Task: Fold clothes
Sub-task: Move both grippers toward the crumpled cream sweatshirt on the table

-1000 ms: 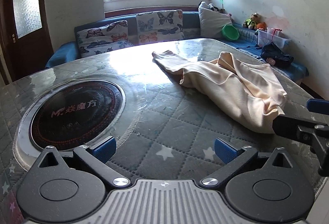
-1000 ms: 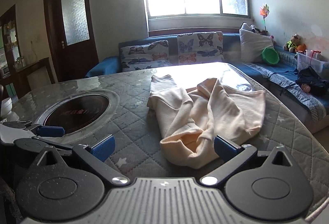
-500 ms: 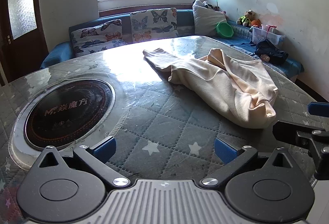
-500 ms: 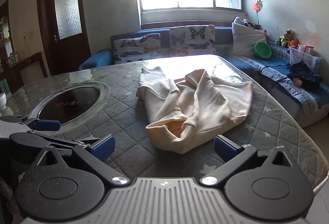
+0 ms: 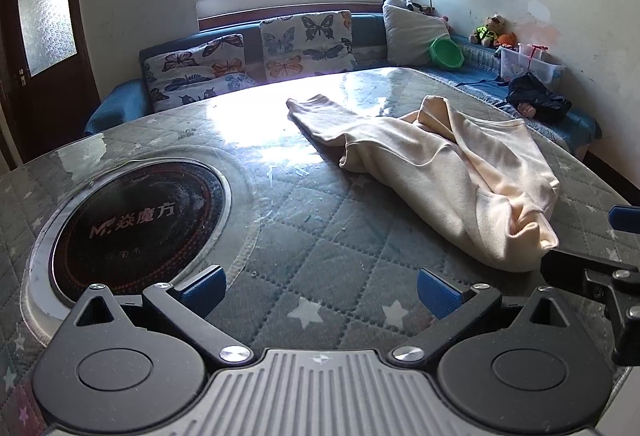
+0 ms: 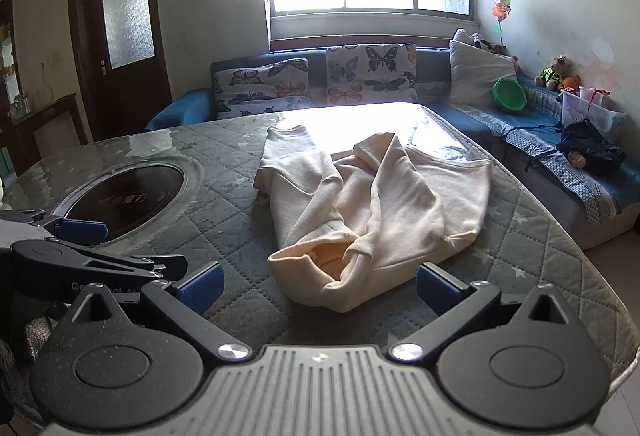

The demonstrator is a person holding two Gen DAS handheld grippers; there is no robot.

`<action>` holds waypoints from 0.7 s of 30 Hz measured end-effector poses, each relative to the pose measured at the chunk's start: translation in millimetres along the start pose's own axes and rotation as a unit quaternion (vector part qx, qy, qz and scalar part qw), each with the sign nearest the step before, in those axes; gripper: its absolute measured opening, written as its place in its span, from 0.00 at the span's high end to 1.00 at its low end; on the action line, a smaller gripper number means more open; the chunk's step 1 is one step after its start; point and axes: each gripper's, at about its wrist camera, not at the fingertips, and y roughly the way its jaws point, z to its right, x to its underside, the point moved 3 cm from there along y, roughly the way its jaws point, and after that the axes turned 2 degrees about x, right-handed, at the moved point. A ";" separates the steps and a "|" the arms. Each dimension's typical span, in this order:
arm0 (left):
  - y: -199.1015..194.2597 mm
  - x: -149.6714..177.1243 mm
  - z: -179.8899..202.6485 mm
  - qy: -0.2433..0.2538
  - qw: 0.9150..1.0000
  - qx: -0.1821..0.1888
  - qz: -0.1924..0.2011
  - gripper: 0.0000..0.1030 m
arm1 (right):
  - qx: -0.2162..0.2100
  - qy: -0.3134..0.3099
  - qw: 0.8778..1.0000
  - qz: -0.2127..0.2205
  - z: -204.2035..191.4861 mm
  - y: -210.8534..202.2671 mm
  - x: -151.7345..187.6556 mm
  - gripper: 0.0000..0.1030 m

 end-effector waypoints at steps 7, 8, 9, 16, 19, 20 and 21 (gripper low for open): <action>10.0 -7.2 0.8 0.000 1.000 -0.001 -0.008 0.00 | 0.000 -0.004 1.000 -0.001 3.2 5.7 -6.0 0.00; 11.4 -7.7 0.7 -0.001 1.000 -0.001 -0.010 0.00 | 0.000 -0.004 1.000 0.000 3.8 6.0 -7.0 0.00; 12.9 -8.2 0.6 -0.002 1.000 -0.001 -0.012 0.00 | 0.001 -0.005 1.000 0.000 4.2 6.4 -7.9 0.00; 22.9 -10.4 -0.5 -0.002 1.000 0.001 -0.022 0.00 | 0.004 -0.009 1.000 -0.007 5.6 14.1 -10.2 0.00; 26.6 -12.3 -1.0 -0.001 1.000 0.002 -0.024 0.00 | 0.002 -0.007 1.000 -0.012 7.0 18.1 -11.0 0.00; 28.1 -12.9 -1.1 -0.001 1.000 0.002 -0.025 0.00 | 0.001 -0.008 1.000 -0.013 7.4 19.6 -11.7 0.00; 29.4 -13.7 -1.4 -0.001 1.000 0.002 -0.026 0.00 | 0.001 -0.008 1.000 -0.015 7.8 20.8 -12.4 0.00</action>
